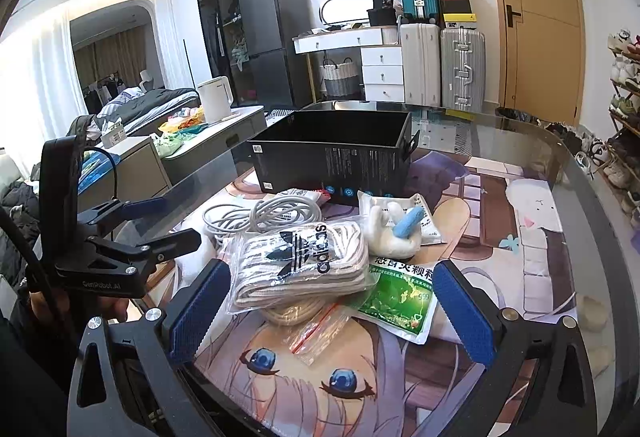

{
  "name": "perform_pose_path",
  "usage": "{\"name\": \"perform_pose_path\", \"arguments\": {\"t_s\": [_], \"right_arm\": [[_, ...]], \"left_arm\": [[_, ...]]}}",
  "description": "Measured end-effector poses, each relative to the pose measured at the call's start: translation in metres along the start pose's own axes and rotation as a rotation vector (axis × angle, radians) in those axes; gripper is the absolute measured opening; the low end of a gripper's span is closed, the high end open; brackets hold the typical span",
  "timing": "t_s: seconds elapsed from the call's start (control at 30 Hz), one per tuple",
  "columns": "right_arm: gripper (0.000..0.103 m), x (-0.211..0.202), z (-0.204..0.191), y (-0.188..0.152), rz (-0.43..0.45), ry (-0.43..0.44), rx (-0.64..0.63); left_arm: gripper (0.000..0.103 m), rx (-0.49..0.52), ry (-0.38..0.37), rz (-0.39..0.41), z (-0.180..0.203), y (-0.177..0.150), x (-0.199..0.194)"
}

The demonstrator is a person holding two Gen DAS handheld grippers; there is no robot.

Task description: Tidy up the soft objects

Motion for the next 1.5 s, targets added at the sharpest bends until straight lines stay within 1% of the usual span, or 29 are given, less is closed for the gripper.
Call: {"name": "perform_pose_path", "arguments": {"t_s": [0.3,1.0,1.37,1.5], "right_arm": [[0.102,0.0023,-0.0015,-0.0012,-0.005,0.008,-0.009],[0.102,-0.0001,0.0006,-0.0012,-0.007,-0.007,-0.010],[0.102,-0.0052,0.0020,-0.0045,-0.001,-0.019,-0.024],[0.102,-0.0039,0.0037,-0.0061,-0.012,-0.028,-0.026]], "left_arm": [[0.103,0.002,-0.007,-0.002,-0.0003,0.0002,0.0002],[0.103,0.003,-0.010,-0.008,-0.0015,-0.0024,0.0038],[0.103,-0.019,-0.017,-0.019,-0.0041,-0.0040,0.0066],[0.103,-0.026,-0.027,-0.020,-0.0042,-0.0039,0.0052]]}}
Point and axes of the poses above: each gripper's, at about its wrist camera, not at the fingertips, and x roughly the way its jaws point, z to its right, y to its top, the point moved 6 cm from there along x, roughly the way its jaws point, and after that the axes turned 15 degrees about z, right-handed, at the moved point
